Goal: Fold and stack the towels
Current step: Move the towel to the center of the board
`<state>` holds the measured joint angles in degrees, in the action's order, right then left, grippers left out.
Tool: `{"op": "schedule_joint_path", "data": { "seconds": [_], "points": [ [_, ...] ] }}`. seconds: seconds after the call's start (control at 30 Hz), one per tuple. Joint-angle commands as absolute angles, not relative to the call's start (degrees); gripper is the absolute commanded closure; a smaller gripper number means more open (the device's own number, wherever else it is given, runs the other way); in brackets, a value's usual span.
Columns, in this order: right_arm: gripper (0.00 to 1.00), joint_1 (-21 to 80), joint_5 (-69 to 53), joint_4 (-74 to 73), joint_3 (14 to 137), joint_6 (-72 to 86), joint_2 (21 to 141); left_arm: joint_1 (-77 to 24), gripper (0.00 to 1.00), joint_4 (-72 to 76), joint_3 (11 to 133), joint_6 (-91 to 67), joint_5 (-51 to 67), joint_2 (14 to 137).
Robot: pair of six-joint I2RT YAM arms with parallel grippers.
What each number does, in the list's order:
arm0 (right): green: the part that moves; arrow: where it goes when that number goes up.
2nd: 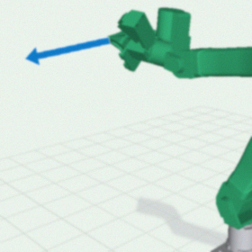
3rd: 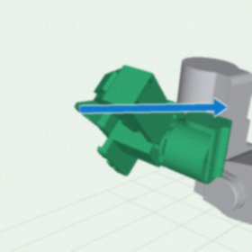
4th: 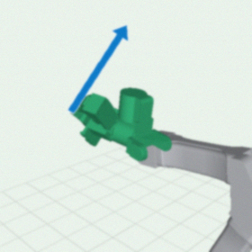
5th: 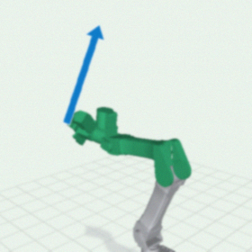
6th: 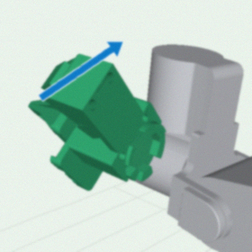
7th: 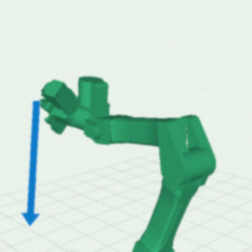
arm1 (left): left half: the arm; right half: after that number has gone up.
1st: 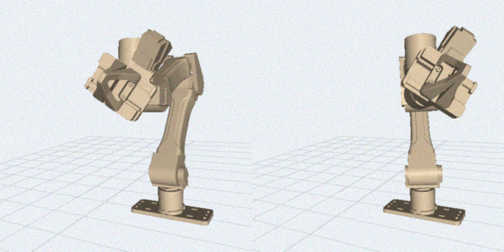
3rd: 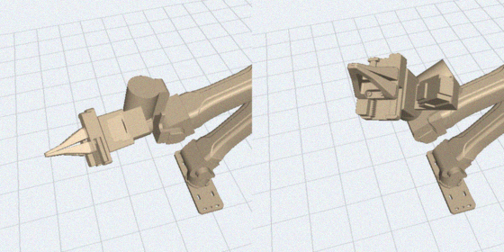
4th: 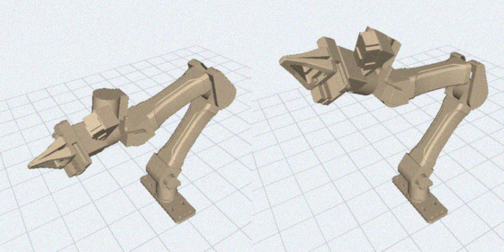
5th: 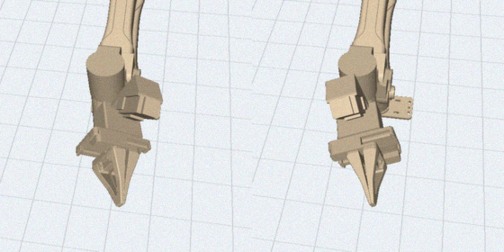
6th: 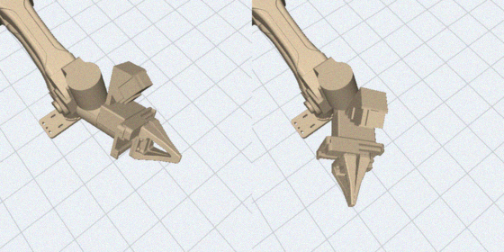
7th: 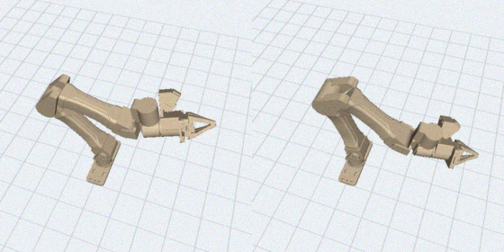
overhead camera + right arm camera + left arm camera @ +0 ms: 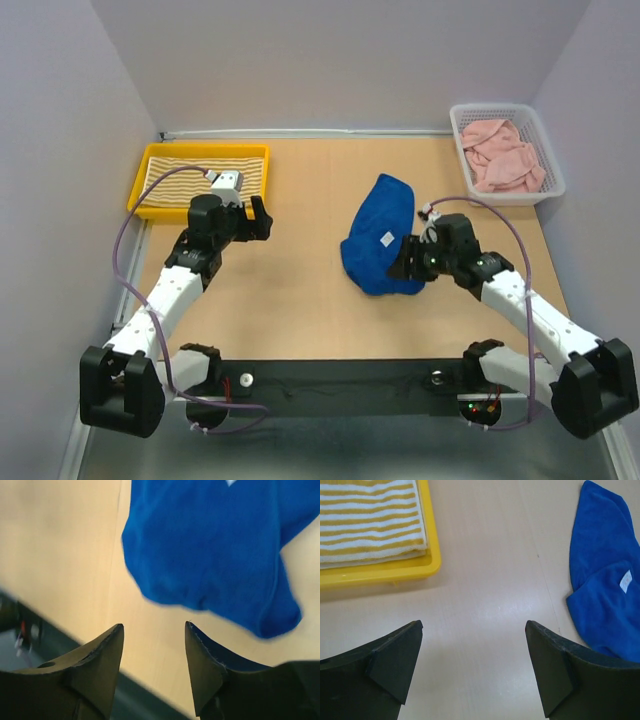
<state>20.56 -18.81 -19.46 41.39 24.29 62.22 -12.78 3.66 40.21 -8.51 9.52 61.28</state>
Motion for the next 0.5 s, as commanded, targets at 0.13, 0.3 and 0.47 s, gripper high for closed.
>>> {"op": "schedule_joint_path", "data": {
  "seconds": [0.13, 0.3, 0.47],
  "points": [
    [0.34, 23.6, -3.7, -34.1, 46.1, 24.4, 49.7, -16.1, 0.05, 7.2, 40.7, -9.0, 14.3, 60.3],
    [0.34, 23.5, 6.3, -31.9, 51.3, 21.1, 61.9, -23.3, 0.05, 6.9, 41.5, -15.4, 12.6, 62.9],
    [0.39, 22.5, 10.0, -26.4, 57.6, 17.1, 73.6, -32.8, 0.07, 6.9, 42.9, -21.1, 6.9, 67.8]
  ]
}}
